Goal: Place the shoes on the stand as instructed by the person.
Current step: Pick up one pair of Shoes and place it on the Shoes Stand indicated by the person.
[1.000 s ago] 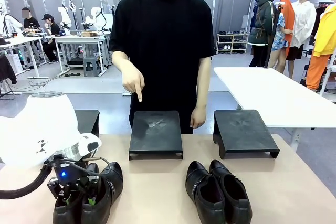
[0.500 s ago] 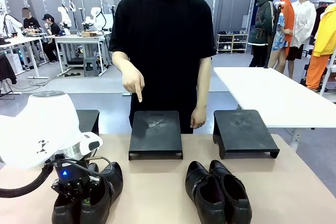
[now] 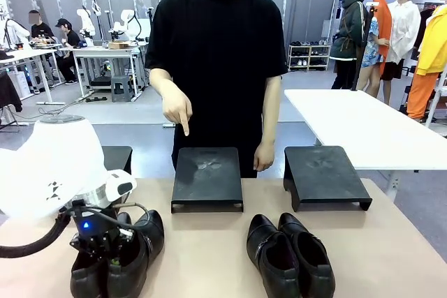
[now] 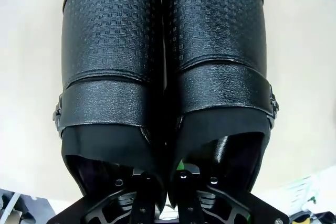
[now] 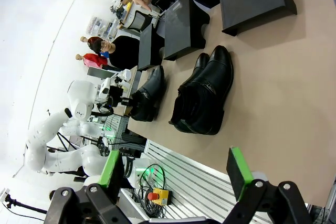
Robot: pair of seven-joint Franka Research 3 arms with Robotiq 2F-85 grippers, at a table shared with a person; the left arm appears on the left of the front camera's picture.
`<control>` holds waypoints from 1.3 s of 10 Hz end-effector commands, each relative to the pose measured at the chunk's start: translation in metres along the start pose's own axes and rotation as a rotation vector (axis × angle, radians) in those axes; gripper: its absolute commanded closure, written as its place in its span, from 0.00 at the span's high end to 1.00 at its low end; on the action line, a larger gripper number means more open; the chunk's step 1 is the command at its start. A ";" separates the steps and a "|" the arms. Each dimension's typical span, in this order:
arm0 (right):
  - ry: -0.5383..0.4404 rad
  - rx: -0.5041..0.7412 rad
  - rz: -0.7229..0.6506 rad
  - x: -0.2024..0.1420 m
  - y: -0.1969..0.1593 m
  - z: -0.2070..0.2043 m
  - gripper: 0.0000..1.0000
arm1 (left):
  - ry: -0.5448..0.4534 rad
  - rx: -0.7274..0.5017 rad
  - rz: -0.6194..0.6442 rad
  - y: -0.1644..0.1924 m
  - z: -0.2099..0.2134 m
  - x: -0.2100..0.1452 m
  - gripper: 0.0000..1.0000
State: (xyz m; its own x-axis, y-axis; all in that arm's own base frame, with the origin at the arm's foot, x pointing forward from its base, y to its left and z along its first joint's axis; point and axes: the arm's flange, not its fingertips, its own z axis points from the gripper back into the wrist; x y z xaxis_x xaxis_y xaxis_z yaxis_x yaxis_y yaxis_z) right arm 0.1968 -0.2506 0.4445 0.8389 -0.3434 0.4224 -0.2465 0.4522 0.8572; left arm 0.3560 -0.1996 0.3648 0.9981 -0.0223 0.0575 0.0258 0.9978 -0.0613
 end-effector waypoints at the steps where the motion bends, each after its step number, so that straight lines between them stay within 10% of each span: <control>1: -0.009 0.011 0.022 0.000 0.001 0.001 1.00 | -0.074 0.009 -0.025 -0.008 0.048 0.001 0.00; 13: -0.009 0.011 0.022 0.000 0.001 0.001 1.00 | -0.180 -0.045 -0.001 -0.011 0.084 -0.004 0.08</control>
State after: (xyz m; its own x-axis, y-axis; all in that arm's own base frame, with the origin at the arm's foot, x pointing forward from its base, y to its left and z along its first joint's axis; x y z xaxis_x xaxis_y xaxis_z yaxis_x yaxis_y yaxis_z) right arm 0.1967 -0.2505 0.4445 0.8389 -0.3433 0.4223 -0.2465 0.4521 0.8572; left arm 0.3523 -0.2028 0.4369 0.9856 -0.0307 0.1665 0.0457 0.9952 -0.0868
